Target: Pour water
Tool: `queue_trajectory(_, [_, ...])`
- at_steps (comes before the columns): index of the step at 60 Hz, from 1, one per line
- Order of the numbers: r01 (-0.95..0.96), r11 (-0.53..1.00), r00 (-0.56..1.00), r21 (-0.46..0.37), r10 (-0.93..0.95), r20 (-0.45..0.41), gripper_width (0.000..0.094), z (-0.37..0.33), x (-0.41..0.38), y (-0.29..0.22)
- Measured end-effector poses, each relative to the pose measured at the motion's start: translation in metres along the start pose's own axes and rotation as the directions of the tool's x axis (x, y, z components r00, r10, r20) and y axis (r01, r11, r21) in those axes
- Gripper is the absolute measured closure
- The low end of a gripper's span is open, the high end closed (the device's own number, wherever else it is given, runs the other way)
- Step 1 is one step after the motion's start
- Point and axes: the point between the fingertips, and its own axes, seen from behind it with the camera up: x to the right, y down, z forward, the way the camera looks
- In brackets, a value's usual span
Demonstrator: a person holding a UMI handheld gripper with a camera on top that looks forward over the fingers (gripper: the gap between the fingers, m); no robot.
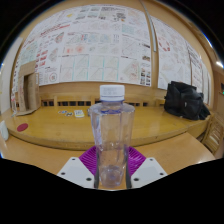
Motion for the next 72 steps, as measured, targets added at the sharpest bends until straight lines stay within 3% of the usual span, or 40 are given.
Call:
queue_trajectory(2, [0.01, 1.0, 1.0, 0.0, -0.01, -0.003, 0.0562, -0.001, 0.0, 0.0])
queue_trajectory(4, [0.023, 1.0, 1.0, 0.004, -0.023, -0.013, 0.0624, -0.001, 0.002, -0.001])
queue_trajectory(14, [0.075, 0.997, 0.991, 0.018, -0.073, -0.116, 0.0624, -0.012, 0.002, -0.029])
queue_trajectory(29, [0.391, 0.914, 0.866, 0.105, -0.327, -0.377, 0.0624, -0.078, -0.044, -0.175])
queue_trajectory(38, [0.681, 0.731, 0.627, 0.049, -0.547, -0.555, 0.0623, -0.128, -0.119, -0.273])
queue_trajectory(48, [0.931, 0.365, 0.296, 0.016, -0.725, -0.622, 0.0621, -0.144, -0.26, -0.343])
queue_trajectory(57, [0.999, -0.052, -0.044, -0.002, -0.811, -0.584, 0.0621, -0.119, -0.4, -0.329])
queue_trajectory(72, [0.806, -0.59, -0.498, 0.045, -0.719, -0.485, 0.0621, -0.065, -0.543, -0.208])
